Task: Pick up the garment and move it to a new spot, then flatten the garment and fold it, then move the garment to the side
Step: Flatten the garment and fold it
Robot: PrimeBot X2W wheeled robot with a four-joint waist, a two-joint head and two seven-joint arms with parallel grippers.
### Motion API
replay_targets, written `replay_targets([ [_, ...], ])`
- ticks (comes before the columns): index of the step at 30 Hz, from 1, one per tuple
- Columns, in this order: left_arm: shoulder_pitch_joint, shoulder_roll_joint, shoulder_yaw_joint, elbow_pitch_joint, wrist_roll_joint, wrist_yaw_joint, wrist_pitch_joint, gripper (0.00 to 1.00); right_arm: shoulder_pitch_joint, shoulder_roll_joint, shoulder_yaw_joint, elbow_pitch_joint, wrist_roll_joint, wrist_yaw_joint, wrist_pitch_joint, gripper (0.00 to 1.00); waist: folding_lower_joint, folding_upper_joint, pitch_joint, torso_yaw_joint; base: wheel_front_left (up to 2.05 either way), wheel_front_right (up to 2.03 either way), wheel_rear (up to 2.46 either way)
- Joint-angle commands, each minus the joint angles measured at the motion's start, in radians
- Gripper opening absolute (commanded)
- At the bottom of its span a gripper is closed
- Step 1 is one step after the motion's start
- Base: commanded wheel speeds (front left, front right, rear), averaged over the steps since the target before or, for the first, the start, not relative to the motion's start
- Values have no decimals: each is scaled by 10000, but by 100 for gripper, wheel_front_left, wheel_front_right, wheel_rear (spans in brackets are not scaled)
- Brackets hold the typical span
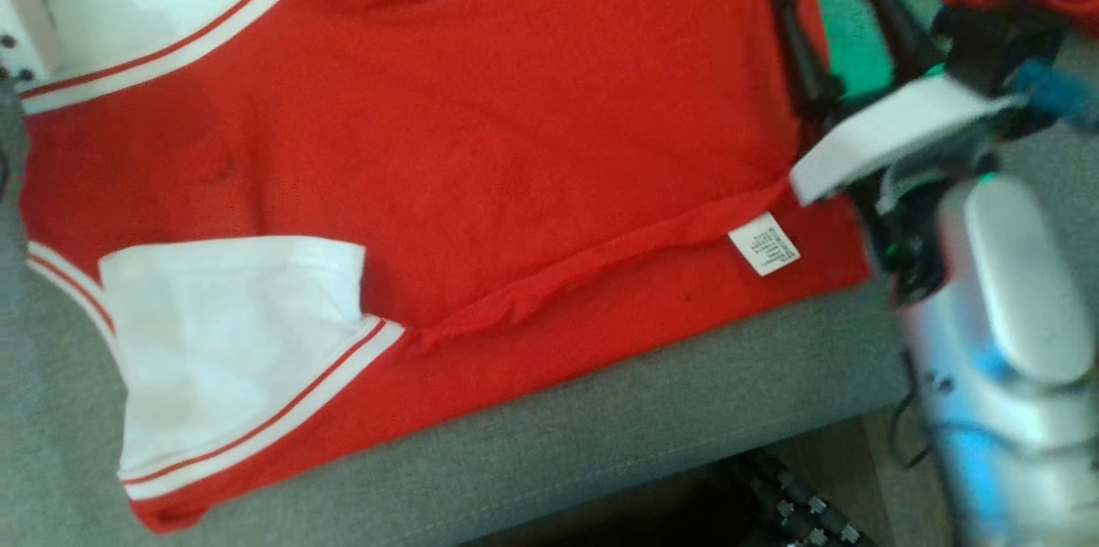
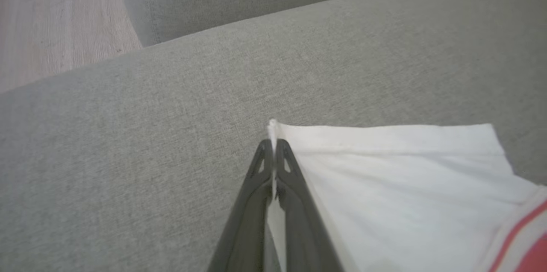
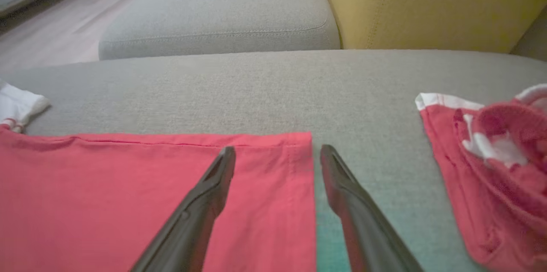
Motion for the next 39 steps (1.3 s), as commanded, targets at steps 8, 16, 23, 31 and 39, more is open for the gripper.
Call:
replay_targets([
  [8,-384,-90,-115,-771,-254,-117,-963,0,-1653,-1055,-181,1343,-872,-9,1171,100,0,0,-236,729,0,0,0],
  [16,-328,-261,-317,-1074,-452,-160,-1319,0,-2509,-1574,230,2907,-790,-9,1899,100,0,0,-267,1201,0,0,0],
  [23,-251,-382,-520,-1138,-566,-178,-1473,0,-2991,-1684,614,4118,-71,-9,2405,45,0,0,-303,1407,0,0,0],
  [31,-172,-378,-476,-1119,-690,-164,-1808,0,-3280,-1772,934,4764,408,-9,2207,0,0,0,-488,1410,0,0,0],
  [39,482,-340,-147,-1553,-941,-104,-2627,0,-3080,-1829,1092,4613,579,-9,1049,0,0,0,-1171,1347,0,0,0],
])
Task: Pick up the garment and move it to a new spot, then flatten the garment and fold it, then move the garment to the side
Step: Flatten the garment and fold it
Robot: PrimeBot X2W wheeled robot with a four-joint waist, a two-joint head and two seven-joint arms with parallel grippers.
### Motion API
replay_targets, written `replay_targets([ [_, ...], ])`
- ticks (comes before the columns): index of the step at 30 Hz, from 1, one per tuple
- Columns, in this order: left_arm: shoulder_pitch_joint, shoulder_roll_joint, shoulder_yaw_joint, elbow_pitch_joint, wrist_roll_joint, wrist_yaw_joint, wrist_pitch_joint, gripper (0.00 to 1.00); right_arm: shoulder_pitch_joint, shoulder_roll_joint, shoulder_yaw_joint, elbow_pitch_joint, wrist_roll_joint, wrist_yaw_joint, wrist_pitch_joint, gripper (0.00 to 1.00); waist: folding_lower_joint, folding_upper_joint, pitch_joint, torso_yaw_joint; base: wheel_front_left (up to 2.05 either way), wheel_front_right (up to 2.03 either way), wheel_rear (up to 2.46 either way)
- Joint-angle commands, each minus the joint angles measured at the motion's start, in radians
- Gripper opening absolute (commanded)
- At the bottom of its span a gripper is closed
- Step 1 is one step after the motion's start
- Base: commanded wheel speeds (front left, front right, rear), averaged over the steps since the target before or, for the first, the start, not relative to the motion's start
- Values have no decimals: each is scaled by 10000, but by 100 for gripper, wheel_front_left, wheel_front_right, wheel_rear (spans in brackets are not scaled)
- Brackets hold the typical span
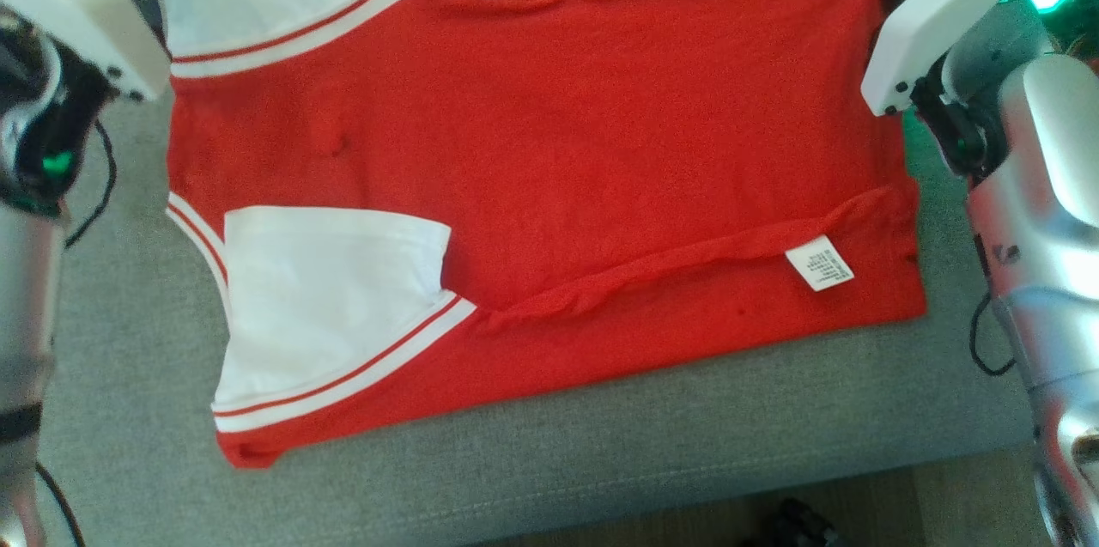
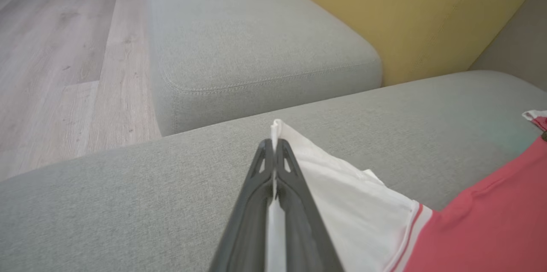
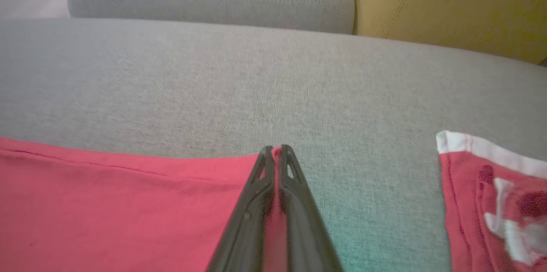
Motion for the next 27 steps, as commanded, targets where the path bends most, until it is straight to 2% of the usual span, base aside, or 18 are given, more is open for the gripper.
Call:
replay_targets([
  [1,14,441,490,-515,-72,49,-165,0,306,-134,116,-441,119,-9,-225,0,0,0,-263,-17,0,0,0],
  [9,2492,459,1057,-2403,-641,328,-951,0,2199,-359,-16,-1822,513,-9,-1023,0,0,0,-1402,59,0,0,0],
  [18,6207,-38,1354,-4953,-1217,1045,-1446,0,5434,9,-1217,-4027,468,-9,-914,0,0,0,-2734,268,0,0,0],
  [21,7228,-286,1247,-5312,-1242,1229,-1664,0,6321,274,-1547,-4547,408,-9,-645,0,0,0,-3021,368,0,0,0],
  [27,8343,-760,862,-5158,-1275,1337,-2036,0,7080,616,-1908,-4953,256,-9,-375,0,0,0,-3271,471,0,0,0],
])
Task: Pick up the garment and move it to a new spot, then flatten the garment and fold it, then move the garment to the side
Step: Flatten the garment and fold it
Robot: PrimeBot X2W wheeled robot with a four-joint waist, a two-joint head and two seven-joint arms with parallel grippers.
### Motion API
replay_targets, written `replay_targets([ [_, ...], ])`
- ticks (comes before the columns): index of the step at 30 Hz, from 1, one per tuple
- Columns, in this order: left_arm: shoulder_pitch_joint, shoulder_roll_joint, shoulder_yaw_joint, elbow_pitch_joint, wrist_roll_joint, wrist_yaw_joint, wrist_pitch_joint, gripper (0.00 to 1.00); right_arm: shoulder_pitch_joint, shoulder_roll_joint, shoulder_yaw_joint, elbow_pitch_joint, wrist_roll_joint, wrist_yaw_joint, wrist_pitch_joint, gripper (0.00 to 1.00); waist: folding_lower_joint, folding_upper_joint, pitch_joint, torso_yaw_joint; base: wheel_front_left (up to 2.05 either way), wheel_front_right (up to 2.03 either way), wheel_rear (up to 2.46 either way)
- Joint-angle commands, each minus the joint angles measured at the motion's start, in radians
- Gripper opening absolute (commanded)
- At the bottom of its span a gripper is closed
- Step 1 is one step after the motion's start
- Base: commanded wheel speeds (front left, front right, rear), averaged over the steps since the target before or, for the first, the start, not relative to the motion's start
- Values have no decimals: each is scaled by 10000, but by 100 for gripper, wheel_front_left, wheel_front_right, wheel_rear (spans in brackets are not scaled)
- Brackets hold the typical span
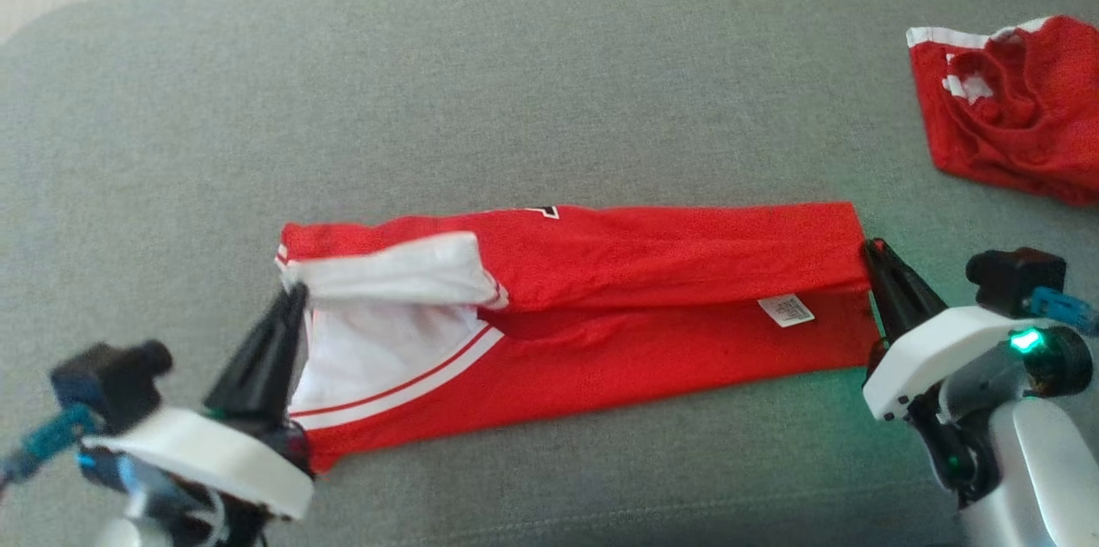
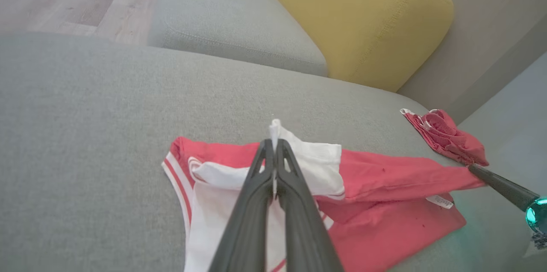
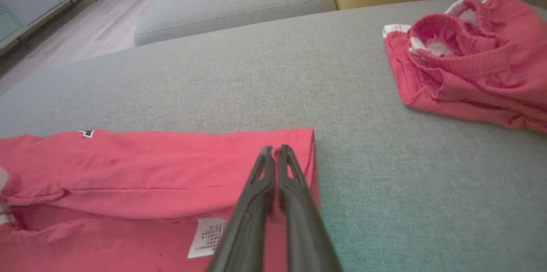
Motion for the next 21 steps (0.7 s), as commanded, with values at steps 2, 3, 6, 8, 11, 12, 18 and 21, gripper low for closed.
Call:
replay_targets([
  [2,-167,-75,214,-129,-29,50,-257,0,-162,13,30,-503,-133,-9,39,0,1,-1,-99,70,0,0,0],
  [3,-75,-166,138,-18,-32,40,-345,0,-127,47,-13,-518,-158,-9,51,0,1,-1,-116,84,0,0,0],
  [6,127,-393,-28,399,-32,-31,-667,0,-74,115,-114,-492,-223,-9,25,0,1,-1,-142,121,0,0,0],
  [8,221,-541,-154,680,-23,-83,-856,0,-49,170,-209,-430,-285,-9,-61,0,1,-1,-155,146,0,0,0],
  [11,335,-731,-300,1027,61,-117,-1187,48,37,239,-379,-282,-412,-9,-207,68,1,-1,-168,193,0,0,0],
  [12,396,-778,-325,1136,71,-138,-1306,97,80,277,-451,-241,-440,-9,-264,91,1,-1,-175,208,0,0,0],
  [18,955,-993,-471,1381,-62,-338,-1826,100,554,541,-977,-185,-485,-9,-604,100,1,-1,-259,300,0,0,0],
  [21,1217,-1022,-442,1261,-3,-285,-2092,100,744,659,-1277,-233,-528,-9,-753,100,1,-1,-325,347,0,0,0],
])
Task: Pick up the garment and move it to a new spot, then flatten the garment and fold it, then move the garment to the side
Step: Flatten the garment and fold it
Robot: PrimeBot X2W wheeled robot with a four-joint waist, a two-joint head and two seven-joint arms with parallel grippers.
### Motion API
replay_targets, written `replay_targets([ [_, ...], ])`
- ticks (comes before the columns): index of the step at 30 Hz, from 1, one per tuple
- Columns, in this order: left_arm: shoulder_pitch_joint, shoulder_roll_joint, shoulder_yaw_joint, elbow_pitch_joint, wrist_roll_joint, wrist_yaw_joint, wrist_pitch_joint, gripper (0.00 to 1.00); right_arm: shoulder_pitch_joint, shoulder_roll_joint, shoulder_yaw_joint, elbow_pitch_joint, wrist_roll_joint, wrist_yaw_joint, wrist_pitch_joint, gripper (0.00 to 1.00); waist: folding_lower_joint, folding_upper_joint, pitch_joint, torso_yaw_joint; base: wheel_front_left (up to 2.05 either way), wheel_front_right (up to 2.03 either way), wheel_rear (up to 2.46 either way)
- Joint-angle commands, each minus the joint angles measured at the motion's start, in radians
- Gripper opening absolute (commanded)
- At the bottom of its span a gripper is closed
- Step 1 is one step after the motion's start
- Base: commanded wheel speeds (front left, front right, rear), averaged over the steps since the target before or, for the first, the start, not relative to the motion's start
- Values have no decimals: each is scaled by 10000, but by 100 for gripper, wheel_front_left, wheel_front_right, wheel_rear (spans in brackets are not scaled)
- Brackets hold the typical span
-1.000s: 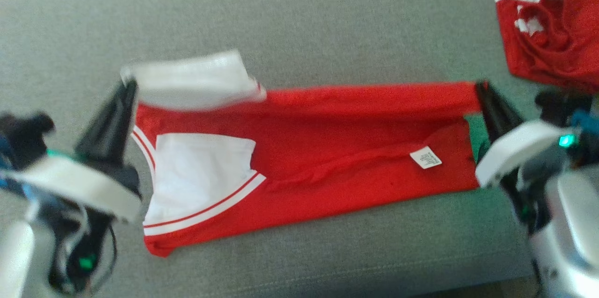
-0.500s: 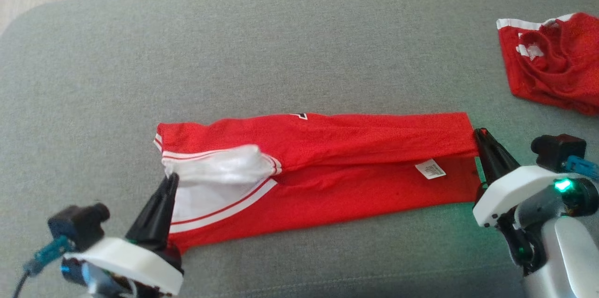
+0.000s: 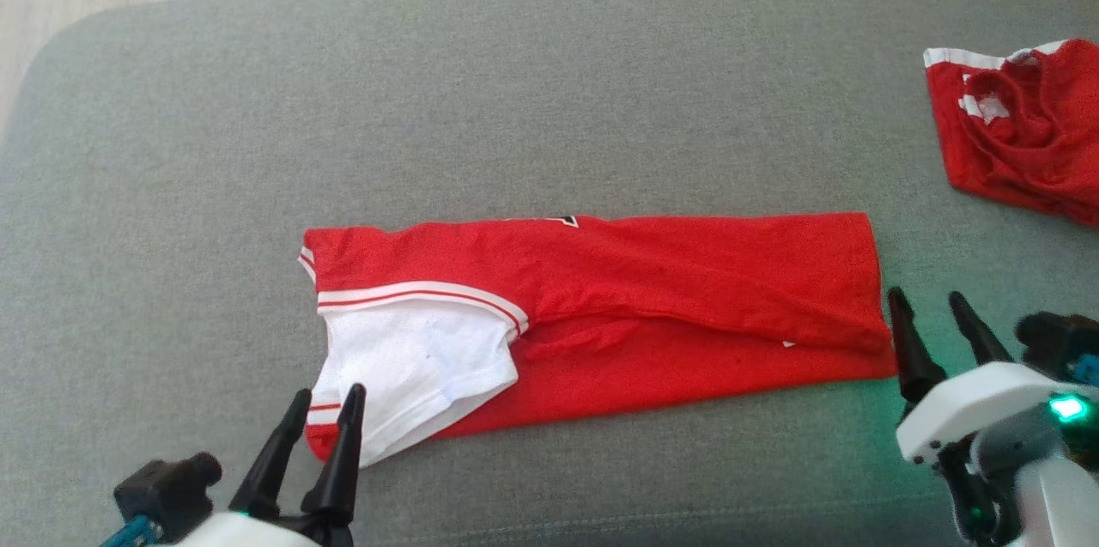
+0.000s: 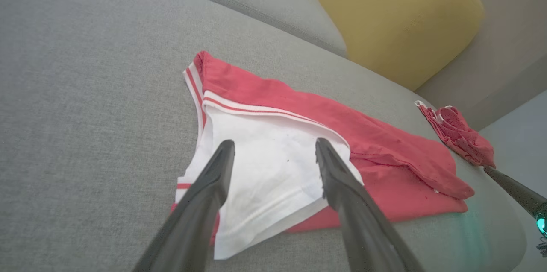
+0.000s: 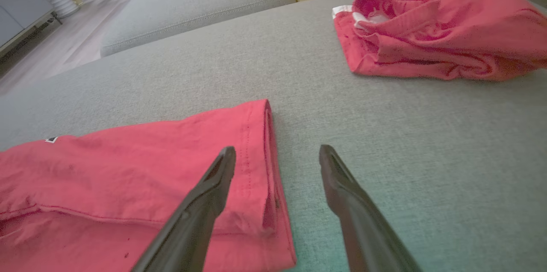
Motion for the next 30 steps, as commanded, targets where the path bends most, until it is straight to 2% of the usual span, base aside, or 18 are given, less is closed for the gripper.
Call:
replay_targets([
  [1,-230,-20,377,-425,28,29,-235,100,-119,-12,23,-398,-85,-9,-150,100,1,-1,-52,41,0,0,0],
  [7,-543,48,580,-514,423,310,-621,100,-286,73,-169,-258,-324,-9,278,100,1,-1,-220,145,0,0,0],
  [17,-1020,-139,711,-120,653,638,-898,100,-1337,-205,14,966,-651,-9,1693,100,1,-1,-58,365,0,0,0],
  [30,-1307,-257,909,248,719,699,-1157,100,-1987,-485,9,2145,-761,-9,2866,100,1,-1,190,678,0,0,0],
])
